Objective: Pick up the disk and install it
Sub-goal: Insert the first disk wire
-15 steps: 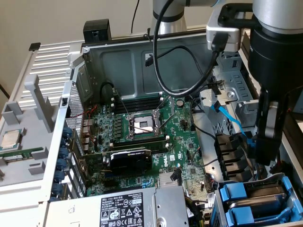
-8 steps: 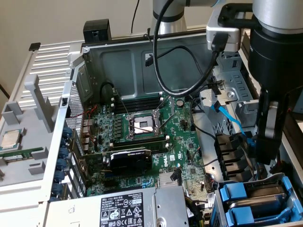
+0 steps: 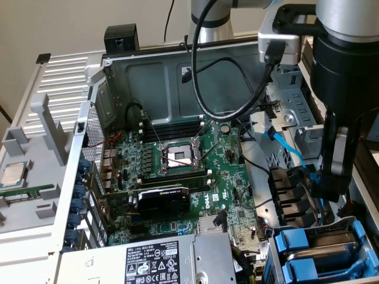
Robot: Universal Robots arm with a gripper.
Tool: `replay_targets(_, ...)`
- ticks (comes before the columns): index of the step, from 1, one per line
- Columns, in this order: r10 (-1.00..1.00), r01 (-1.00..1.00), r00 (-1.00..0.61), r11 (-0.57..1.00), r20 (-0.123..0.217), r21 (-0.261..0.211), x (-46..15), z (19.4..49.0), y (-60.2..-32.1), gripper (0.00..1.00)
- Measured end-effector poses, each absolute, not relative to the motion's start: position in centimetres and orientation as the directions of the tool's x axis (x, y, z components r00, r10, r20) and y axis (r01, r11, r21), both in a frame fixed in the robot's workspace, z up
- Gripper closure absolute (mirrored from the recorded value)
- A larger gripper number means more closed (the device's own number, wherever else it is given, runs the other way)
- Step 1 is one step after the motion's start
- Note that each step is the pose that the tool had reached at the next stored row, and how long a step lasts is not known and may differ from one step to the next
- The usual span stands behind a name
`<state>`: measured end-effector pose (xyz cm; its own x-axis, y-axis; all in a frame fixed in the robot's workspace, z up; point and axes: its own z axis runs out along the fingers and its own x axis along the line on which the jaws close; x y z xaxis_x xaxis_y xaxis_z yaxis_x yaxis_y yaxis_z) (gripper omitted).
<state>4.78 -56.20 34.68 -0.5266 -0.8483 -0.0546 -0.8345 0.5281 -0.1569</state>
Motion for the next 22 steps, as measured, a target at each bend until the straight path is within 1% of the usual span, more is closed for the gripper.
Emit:
replay_targets(7, -0.848, -0.834, -0.527, 0.528, -0.053, -0.159, 4.8, 34.7, -55.9, 0.65)
replay_targets(10, -0.849, -0.834, -0.526, 0.526, -0.045, -0.167, 4.7, 34.7, -55.3, 0.65)
replay_targets(17, -0.85, -0.833, -0.526, 0.514, 0.007, -0.204, 4.5, 34.7, -54.2, 0.65)
replay_targets(22, -0.849, -0.826, -0.527, 0.502, 0.036, -0.255, 4.2, 34.7, -53.5, 0.65)
